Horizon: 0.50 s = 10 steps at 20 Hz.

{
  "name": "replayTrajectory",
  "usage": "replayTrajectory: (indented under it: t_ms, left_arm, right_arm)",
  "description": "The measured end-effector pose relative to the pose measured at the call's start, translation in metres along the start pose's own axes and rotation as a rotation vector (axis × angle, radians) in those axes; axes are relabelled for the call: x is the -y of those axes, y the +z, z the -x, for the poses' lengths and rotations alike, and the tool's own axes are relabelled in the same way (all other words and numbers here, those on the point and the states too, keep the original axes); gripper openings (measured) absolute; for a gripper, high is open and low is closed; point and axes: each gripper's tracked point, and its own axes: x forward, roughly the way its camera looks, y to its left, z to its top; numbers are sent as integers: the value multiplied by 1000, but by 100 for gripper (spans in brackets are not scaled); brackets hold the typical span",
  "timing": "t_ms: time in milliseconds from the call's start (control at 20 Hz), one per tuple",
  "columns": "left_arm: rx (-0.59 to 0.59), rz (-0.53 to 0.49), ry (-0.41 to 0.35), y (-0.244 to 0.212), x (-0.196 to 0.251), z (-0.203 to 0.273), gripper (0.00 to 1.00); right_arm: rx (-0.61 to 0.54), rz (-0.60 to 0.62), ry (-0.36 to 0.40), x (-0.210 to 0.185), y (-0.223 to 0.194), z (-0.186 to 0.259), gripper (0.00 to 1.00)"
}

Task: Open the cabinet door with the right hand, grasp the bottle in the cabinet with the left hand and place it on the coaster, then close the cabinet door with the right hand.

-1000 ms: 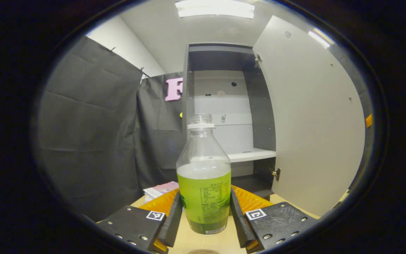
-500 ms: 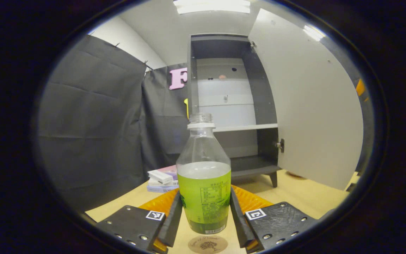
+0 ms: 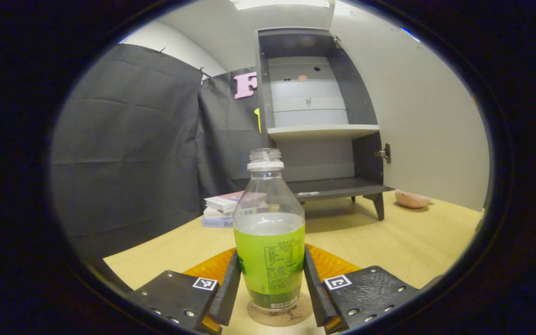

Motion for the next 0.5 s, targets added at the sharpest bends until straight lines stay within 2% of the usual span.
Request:
replayTrajectory:
  t_ms: [100,150,200,300,350,400,450,500]
  left_arm:
    - [-19,16,1,-15,2,1,68]
    - [-1,8,4,-14,3,4,73]
    - [6,-1,9,-14,4,1,69]
    - [-25,-11,12,-20,9,3,75]
    - [-29,-13,23,-21,9,-1,70]
    - [-29,-16,31,-18,8,2,80]
    - [-30,-18,33,-12,7,2,94]
    - [-27,-18,40,-4,5,4,94]
  right_arm:
    - [-14,11,6,-5,-6,-3,95]
    - [-24,14,11,-8,-8,-3,95]
    - [-32,17,20,-11,-11,-4,95]
    - [-34,22,35,-16,-12,-5,95]
    - [-30,21,40,-18,-12,-6,95]
    - [-30,19,46,-20,-12,-6,95]
    - [-30,18,55,-22,-12,-7,95]
    - [-27,15,62,-23,-10,-6,95]
